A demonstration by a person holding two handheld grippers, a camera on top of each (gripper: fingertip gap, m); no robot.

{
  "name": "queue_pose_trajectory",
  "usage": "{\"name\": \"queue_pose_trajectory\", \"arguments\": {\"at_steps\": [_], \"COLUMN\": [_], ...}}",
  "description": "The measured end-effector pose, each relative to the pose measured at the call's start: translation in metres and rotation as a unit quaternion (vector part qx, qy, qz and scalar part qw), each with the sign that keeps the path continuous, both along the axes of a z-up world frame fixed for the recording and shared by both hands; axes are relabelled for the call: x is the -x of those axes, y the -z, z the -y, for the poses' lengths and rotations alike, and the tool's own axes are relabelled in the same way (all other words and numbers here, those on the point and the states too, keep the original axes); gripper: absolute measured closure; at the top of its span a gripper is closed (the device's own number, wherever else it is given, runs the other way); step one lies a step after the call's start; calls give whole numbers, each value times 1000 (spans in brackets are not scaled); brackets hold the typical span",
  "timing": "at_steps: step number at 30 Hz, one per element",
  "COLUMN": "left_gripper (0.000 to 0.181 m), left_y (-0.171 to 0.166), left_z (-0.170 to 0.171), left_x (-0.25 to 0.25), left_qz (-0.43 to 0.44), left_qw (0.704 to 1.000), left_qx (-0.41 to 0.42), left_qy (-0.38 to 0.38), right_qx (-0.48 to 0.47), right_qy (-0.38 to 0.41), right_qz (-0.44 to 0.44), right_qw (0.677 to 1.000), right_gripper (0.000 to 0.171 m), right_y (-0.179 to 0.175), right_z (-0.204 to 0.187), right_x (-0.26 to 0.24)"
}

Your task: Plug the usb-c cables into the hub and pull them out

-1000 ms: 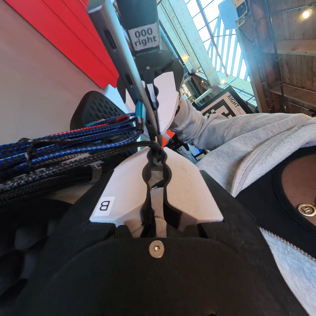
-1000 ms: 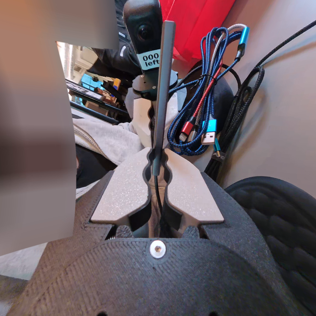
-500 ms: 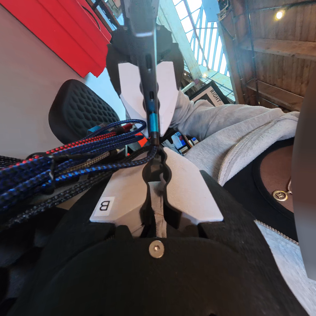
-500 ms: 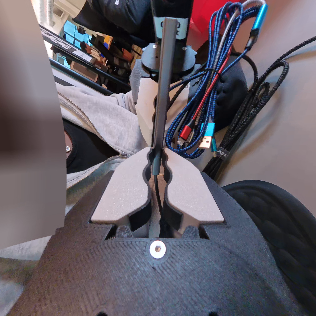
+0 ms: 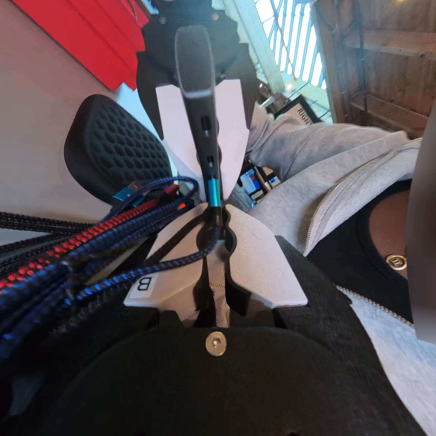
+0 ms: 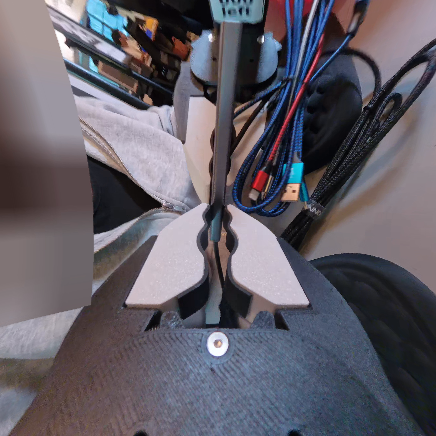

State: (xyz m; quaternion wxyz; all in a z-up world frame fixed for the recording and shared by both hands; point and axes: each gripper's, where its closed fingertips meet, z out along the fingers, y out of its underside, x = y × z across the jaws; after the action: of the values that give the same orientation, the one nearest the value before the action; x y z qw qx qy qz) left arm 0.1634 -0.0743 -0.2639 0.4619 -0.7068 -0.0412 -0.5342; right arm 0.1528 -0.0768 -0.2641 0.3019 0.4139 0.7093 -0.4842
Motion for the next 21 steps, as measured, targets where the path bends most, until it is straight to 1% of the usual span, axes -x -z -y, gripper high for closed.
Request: {"name": "queue_pose_trajectory", "arguments": {"at_steps": [2, 5, 10, 11, 13, 17, 20, 21], "left_gripper": [174, 173, 172, 169, 151, 157, 172, 172], "left_y": [3, 5, 1, 0, -5, -4, 0, 0], "left_z": [2, 1, 3, 2, 4, 6, 4, 4], "left_x": [-3, -2, -5, -4, -4, 1, 0, -1], "left_qz": [-12, -12, -8, -4, 10, 10, -8, -13], "left_qw": [1000, 1000, 1000, 1000, 1000, 1000, 1000, 1000], "left_qx": [4, 7, 2, 1, -10, -4, 2, 2], "left_qy": [9, 5, 21, 19, 22, 11, 6, 7], "right_qx": [-17, -22, -3, -3, 1, 21, 28, 26], "right_qy": [-15, -7, -8, -2, 10, 19, 22, 19], "right_qz": [-5, -7, -8, -14, -21, -15, -14, -15], "right_qw": [1000, 1000, 1000, 1000, 1000, 999, 999, 999], "right_gripper": [161, 162, 161, 161, 161, 161, 161, 161], "right_y": [4, 5, 2, 1, 1, -1, -2, -2], "right_z": [2, 1, 2, 1, -3, -4, -5, -5], "right_x": [-4, -3, -5, -4, -2, -4, -4, -4]}}
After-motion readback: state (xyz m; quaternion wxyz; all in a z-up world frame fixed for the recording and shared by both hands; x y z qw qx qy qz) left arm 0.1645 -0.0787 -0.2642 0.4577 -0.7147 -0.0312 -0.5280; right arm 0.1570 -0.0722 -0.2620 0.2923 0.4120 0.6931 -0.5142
